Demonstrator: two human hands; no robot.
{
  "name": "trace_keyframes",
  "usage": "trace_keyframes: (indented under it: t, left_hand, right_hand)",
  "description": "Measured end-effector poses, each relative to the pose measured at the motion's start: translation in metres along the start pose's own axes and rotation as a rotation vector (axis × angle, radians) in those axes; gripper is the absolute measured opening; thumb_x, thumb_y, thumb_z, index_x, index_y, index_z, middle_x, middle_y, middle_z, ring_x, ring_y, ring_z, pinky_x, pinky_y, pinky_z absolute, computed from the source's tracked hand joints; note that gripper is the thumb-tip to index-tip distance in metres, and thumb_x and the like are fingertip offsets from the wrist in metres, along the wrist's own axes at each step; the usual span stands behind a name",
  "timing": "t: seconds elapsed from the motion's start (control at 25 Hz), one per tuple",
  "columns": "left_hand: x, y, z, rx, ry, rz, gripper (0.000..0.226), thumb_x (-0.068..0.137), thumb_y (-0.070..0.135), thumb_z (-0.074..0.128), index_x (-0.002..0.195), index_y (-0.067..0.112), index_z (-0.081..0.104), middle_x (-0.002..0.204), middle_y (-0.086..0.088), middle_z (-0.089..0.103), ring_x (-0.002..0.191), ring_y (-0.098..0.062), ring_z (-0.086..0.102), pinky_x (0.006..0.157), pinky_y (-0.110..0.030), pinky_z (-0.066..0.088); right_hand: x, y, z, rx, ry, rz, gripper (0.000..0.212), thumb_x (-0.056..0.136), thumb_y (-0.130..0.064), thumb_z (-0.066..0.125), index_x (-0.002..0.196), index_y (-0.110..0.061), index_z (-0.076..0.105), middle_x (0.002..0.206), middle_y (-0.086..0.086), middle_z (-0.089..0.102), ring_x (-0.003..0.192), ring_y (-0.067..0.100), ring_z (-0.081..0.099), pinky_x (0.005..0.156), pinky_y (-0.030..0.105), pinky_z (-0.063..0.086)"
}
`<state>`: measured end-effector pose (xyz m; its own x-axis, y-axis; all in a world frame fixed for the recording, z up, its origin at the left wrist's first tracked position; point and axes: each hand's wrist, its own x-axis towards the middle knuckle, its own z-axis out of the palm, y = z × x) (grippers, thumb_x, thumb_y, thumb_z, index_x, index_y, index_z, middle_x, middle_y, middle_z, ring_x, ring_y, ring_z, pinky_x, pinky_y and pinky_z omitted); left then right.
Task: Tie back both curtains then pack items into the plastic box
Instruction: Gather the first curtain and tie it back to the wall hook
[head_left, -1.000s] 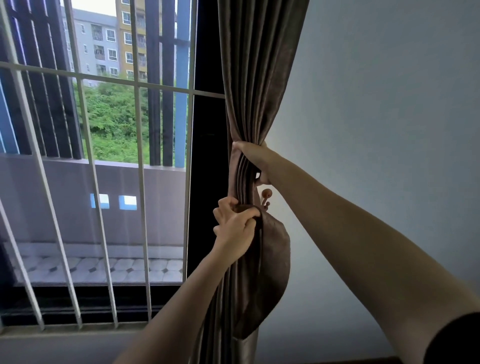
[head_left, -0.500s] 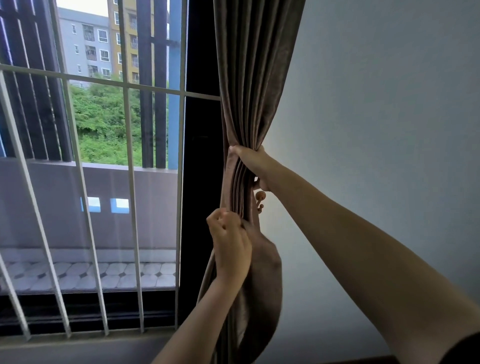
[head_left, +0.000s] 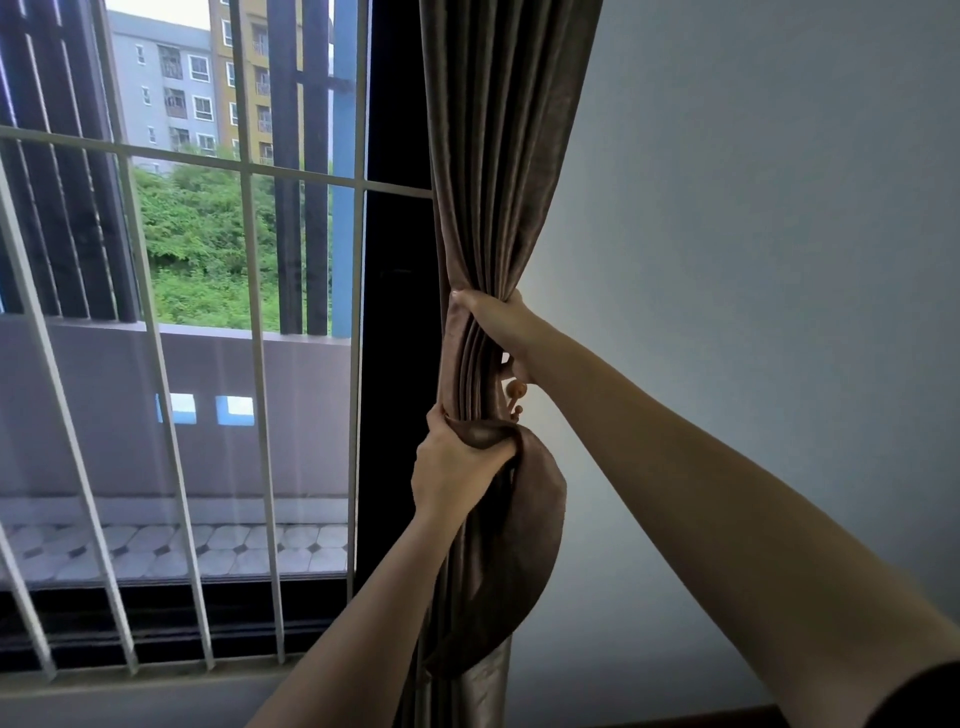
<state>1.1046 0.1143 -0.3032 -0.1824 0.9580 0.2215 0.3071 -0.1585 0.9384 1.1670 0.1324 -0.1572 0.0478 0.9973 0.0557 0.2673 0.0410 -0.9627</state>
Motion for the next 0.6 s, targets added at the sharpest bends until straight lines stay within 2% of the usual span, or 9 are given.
trace_keyframes:
  t: [0.08,0.16,0.28,0.36,0.44,0.52,0.6]
  left_hand:
    - [-0.006,0.006,0.006,0.064,0.128,0.012,0.096,0.058,0.055,0.074,0.136,0.019,0.032,0.110,-0.002,0.063,0.095,-0.023,0.065,0.074,-0.032,0.053]
    - [-0.010,0.012,0.012,0.068,0.235,-0.001,0.094,0.059,0.055,0.074,0.136,0.019,0.033,0.109,-0.004,0.065,0.094,-0.025,0.065,0.074,-0.035,0.052]
    - [-0.013,0.016,0.026,0.033,0.305,-0.030,0.097,0.058,0.056,0.075,0.137,0.018,0.032,0.113,-0.004,0.064,0.099,-0.027,0.065,0.078,-0.038,0.052]
    - [-0.013,0.017,0.030,0.029,0.323,-0.033,0.088,0.062,0.052,0.074,0.133,0.016,0.037,0.110,-0.004,0.066,0.097,-0.027,0.066,0.077,-0.036,0.052]
    - [-0.012,0.012,0.028,0.076,0.328,-0.008,0.068,0.072,0.044,0.070,0.128,0.015,0.044,0.105,-0.006,0.068,0.093,-0.028,0.066,0.078,-0.038,0.052]
    - [-0.011,0.008,0.024,0.117,0.336,0.003,0.053,0.079,0.038,0.066,0.124,0.014,0.048,0.100,-0.008,0.069,0.092,-0.031,0.066,0.080,-0.040,0.052]
    - [-0.008,0.006,0.022,0.128,0.336,-0.005,0.048,0.081,0.037,0.063,0.122,0.014,0.050,0.095,-0.010,0.070,0.090,-0.034,0.066,0.080,-0.042,0.054]
  right_hand:
    - [-0.002,-0.001,0.001,0.005,0.005,0.011,0.067,0.086,-0.040,0.057,0.140,-0.021,0.021,0.116,0.005,0.053,0.106,0.026,0.052,0.091,0.048,0.047]
    - [-0.002,-0.003,0.005,0.017,0.010,0.032,0.065,0.088,-0.039,0.055,0.139,-0.019,0.021,0.116,0.006,0.053,0.103,0.026,0.052,0.089,0.045,0.046]
    - [-0.001,-0.005,0.008,0.011,0.022,0.048,0.064,0.089,-0.039,0.052,0.140,-0.016,0.020,0.121,0.009,0.052,0.102,0.026,0.050,0.087,0.041,0.043]
    - [-0.001,-0.004,0.007,0.013,-0.003,0.050,0.067,0.088,-0.040,0.055,0.140,-0.017,0.020,0.123,0.008,0.051,0.105,0.025,0.050,0.088,0.041,0.043]
    - [-0.001,0.002,0.000,0.027,-0.071,0.007,0.075,0.081,-0.039,0.065,0.140,-0.021,0.022,0.125,0.004,0.051,0.110,0.024,0.051,0.094,0.047,0.046]
    - [0.000,0.011,-0.016,0.040,-0.228,-0.082,0.084,0.072,-0.031,0.074,0.141,-0.025,0.026,0.130,0.000,0.050,0.117,0.022,0.050,0.094,0.050,0.048]
    - [0.001,0.030,-0.037,0.077,-0.342,-0.148,0.086,0.071,-0.010,0.070,0.142,-0.028,0.026,0.133,-0.001,0.046,0.118,0.022,0.049,0.085,0.043,0.053]
